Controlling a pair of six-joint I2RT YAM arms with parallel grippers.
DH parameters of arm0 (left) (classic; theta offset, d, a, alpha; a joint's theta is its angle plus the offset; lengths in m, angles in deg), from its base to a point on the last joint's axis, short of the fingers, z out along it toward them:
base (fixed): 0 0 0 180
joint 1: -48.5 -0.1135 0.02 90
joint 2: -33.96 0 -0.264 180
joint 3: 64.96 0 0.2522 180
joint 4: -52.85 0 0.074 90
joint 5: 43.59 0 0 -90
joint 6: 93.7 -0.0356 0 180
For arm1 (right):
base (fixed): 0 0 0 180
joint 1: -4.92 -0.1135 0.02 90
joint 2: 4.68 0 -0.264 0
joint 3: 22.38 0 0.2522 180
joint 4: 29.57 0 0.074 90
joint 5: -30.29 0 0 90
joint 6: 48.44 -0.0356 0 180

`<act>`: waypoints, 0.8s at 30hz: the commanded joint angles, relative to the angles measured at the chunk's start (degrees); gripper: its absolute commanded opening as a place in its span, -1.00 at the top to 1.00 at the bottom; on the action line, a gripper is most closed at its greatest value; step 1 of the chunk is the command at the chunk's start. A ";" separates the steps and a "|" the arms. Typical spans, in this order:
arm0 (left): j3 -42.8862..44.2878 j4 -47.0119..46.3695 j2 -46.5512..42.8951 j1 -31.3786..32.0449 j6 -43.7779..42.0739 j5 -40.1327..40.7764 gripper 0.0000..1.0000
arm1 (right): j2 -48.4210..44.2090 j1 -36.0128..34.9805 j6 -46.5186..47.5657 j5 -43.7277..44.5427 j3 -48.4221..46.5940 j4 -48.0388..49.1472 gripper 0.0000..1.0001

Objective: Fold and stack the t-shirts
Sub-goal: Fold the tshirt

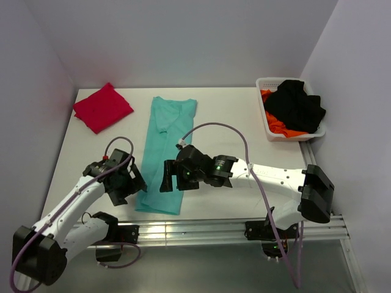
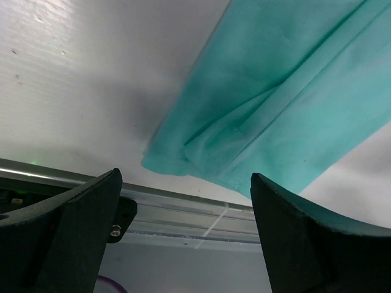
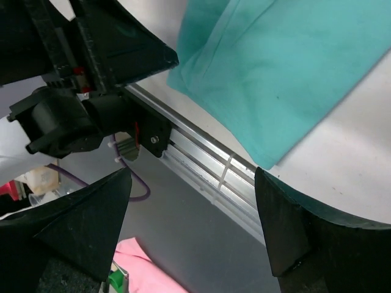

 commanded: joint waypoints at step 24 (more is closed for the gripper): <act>-18.64 -12.07 -9.15 12.19 27.56 7.07 -0.49 | -12.15 4.35 -2.45 2.79 11.48 -0.59 -0.74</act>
